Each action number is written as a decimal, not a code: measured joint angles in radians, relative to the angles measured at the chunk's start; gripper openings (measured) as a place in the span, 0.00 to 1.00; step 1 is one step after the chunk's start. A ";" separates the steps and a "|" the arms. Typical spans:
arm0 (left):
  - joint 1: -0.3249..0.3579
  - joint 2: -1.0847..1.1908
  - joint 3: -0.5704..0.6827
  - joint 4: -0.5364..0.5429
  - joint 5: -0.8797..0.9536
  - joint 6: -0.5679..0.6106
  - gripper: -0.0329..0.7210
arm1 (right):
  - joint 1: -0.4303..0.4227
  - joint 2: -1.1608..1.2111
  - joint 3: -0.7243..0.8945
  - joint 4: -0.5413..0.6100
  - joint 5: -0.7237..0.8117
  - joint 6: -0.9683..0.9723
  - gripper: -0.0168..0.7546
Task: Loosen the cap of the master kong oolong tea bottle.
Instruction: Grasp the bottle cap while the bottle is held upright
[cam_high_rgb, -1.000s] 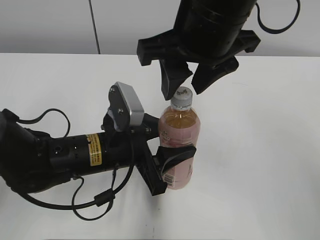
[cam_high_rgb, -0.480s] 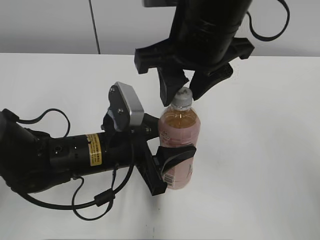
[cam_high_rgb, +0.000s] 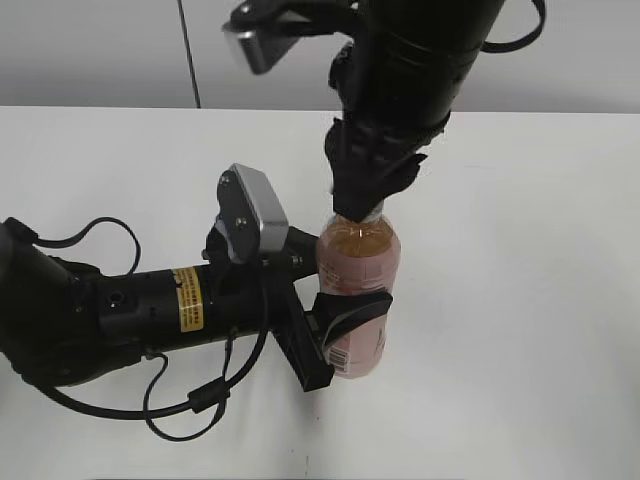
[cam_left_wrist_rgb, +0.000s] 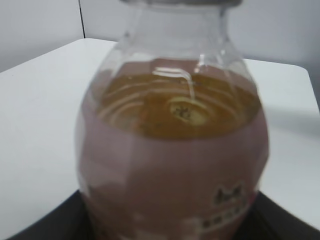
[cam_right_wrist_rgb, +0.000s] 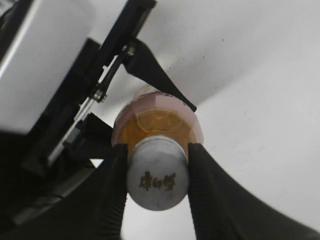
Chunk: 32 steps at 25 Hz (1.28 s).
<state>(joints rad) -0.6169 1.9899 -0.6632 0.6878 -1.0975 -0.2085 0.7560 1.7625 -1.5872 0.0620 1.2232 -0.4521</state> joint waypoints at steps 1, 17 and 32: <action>0.000 0.000 0.000 0.000 0.000 0.000 0.56 | 0.000 0.000 0.000 0.000 0.000 -0.161 0.38; 0.000 0.000 0.000 -0.001 0.000 0.003 0.56 | 0.000 0.000 0.000 -0.001 0.003 -0.634 0.52; 0.000 0.000 0.000 -0.002 0.000 0.001 0.56 | 0.000 -0.037 -0.106 -0.007 0.001 0.513 0.74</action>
<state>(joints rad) -0.6169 1.9899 -0.6632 0.6860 -1.0975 -0.2074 0.7560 1.7255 -1.6928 0.0546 1.2239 0.0613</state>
